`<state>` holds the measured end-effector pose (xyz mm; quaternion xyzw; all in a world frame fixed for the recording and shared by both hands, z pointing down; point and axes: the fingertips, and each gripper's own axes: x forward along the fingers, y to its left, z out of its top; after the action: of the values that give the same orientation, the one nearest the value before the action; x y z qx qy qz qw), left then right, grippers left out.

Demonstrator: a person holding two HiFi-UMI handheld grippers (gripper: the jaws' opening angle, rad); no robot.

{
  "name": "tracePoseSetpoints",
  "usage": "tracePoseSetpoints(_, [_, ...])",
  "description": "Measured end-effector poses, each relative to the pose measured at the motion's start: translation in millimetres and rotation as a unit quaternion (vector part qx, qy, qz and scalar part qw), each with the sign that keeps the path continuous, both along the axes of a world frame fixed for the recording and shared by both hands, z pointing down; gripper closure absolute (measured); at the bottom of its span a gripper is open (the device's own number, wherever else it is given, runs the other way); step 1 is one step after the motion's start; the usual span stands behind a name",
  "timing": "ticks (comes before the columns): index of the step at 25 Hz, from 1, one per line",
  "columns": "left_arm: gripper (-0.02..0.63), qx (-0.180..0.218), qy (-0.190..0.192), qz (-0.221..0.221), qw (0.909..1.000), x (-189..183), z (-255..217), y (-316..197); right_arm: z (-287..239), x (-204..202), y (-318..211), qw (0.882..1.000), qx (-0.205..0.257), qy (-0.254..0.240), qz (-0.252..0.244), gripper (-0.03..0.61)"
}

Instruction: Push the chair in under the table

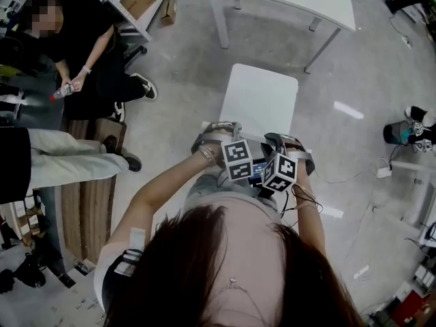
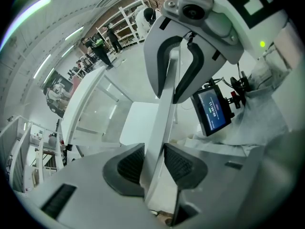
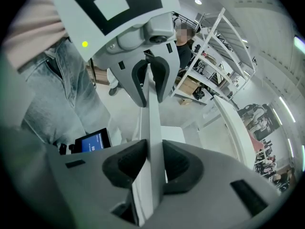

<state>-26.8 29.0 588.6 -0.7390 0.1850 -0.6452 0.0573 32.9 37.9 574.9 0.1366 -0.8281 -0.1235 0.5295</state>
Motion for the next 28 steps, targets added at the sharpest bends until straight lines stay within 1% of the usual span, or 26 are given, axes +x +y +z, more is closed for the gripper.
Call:
tracePoseSetpoints(9, [0.480, -0.003, 0.002, 0.003, 1.0000, -14.4, -3.1, -35.2, -2.9, -14.6, -32.1, 1.000, -0.010, -0.003, 0.006, 0.465])
tracePoseSetpoints(23, [0.480, -0.006, 0.007, 0.023, 0.9997, -14.3, -3.7, -99.4, -2.0, -14.8, -93.8, 0.999, -0.019, -0.001, 0.027, 0.466])
tracePoseSetpoints(28, [0.482, -0.007, 0.007, 0.033, 0.9994, -10.8, -3.0, -110.0, -1.4, -11.1, -104.6, 0.999, -0.020, -0.001, 0.040, 0.466])
